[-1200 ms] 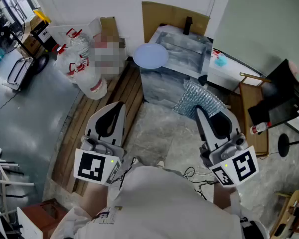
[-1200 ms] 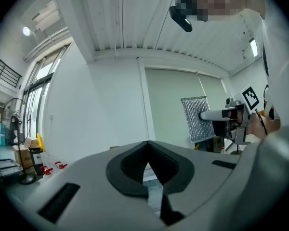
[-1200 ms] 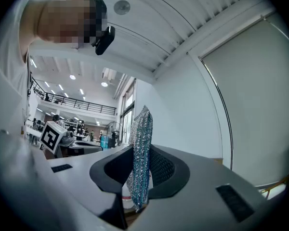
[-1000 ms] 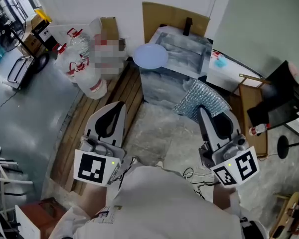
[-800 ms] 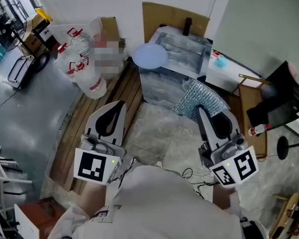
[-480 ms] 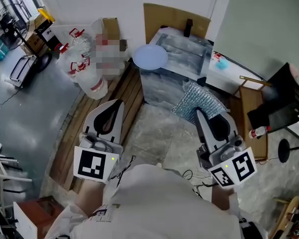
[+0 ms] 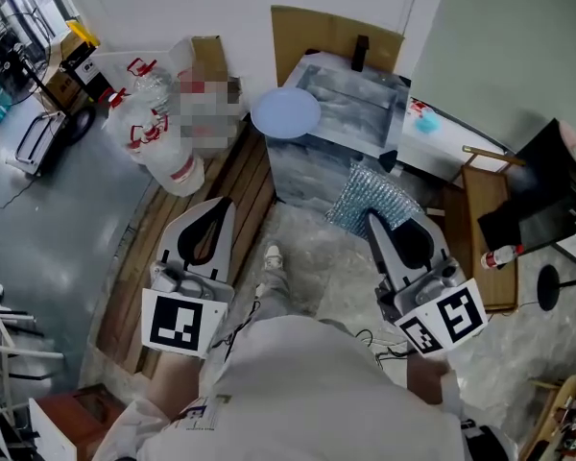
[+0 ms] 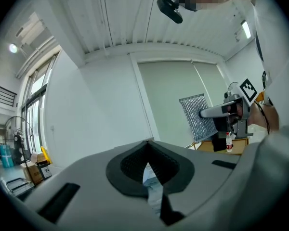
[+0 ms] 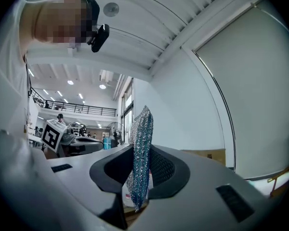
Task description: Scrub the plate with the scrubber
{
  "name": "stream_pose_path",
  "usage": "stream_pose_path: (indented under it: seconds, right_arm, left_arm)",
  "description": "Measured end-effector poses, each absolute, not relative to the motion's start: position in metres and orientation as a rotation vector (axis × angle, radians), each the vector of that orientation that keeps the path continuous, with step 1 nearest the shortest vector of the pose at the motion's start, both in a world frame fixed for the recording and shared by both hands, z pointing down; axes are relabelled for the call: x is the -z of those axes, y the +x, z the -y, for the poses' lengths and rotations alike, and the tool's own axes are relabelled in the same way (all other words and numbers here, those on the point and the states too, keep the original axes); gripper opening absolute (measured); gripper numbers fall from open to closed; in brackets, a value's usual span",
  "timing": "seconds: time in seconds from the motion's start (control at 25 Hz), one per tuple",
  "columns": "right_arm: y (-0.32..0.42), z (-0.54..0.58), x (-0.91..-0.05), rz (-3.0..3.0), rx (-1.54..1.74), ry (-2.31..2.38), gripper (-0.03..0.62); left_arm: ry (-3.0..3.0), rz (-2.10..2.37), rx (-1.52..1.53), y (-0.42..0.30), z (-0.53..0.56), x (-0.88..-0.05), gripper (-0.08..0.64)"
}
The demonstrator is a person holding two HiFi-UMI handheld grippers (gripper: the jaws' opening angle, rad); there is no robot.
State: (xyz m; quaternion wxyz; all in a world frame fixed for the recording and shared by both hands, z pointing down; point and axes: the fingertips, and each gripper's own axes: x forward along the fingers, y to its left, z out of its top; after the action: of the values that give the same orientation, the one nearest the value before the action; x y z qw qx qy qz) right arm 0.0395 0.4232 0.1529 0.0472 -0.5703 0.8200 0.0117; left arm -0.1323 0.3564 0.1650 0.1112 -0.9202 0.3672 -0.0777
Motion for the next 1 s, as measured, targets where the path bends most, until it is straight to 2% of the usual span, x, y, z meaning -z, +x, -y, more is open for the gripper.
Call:
stream_pose_path:
  seconds: [0.36, 1.0]
  right_arm:
    - [0.051, -0.354, -0.179, -2.503, 0.024, -1.815, 0.104]
    - [0.052, -0.136, -0.188, -2.592, 0.106, -1.840, 0.104]
  left_arm:
    - [-2.749, -1.062, 0.245, -0.121, -0.281, -0.191, 0.017]
    - [-2.813, -1.071, 0.304, -0.110, -0.072, -0.200, 0.017]
